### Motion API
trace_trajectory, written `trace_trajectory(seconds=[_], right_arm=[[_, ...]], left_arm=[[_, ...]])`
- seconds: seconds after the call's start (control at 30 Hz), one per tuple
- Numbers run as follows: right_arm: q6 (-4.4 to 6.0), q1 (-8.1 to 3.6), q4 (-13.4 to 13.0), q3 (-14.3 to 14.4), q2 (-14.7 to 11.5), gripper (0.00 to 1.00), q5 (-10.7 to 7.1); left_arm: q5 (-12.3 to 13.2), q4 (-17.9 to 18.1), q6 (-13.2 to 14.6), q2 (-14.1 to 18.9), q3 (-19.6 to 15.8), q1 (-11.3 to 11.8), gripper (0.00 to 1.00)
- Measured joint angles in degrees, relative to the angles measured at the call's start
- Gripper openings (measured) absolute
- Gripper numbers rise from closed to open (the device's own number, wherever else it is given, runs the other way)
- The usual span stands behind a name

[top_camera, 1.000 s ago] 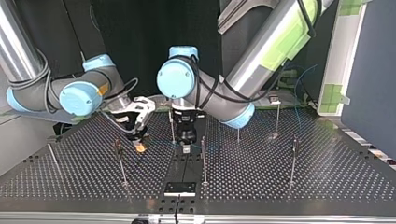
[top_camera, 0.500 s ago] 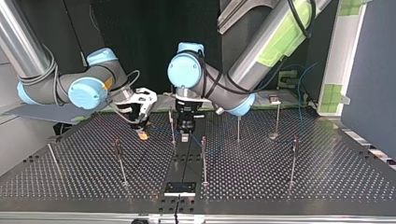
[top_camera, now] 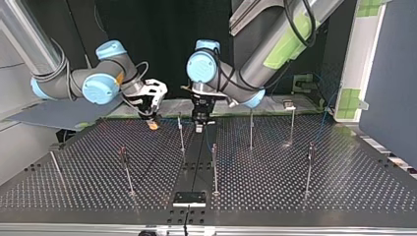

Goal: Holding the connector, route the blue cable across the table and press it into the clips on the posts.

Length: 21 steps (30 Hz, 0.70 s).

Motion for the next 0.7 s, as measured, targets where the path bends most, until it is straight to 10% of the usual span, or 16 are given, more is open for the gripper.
trace_trajectory(seconds=[0.33, 0.7], right_arm=[[-2.55, -0.02, -0.75, 3.24, 0.05, 0.0, 0.98], [-2.68, -0.01, -2.71, 4.41, 0.16, 0.0, 1.21]], left_arm=[[4.27, 4.77, -0.22, -1.08, -5.75, 0.19, 0.0], [7.0, 7.26, -1.35, -3.13, -11.81, -0.37, 0.0]])
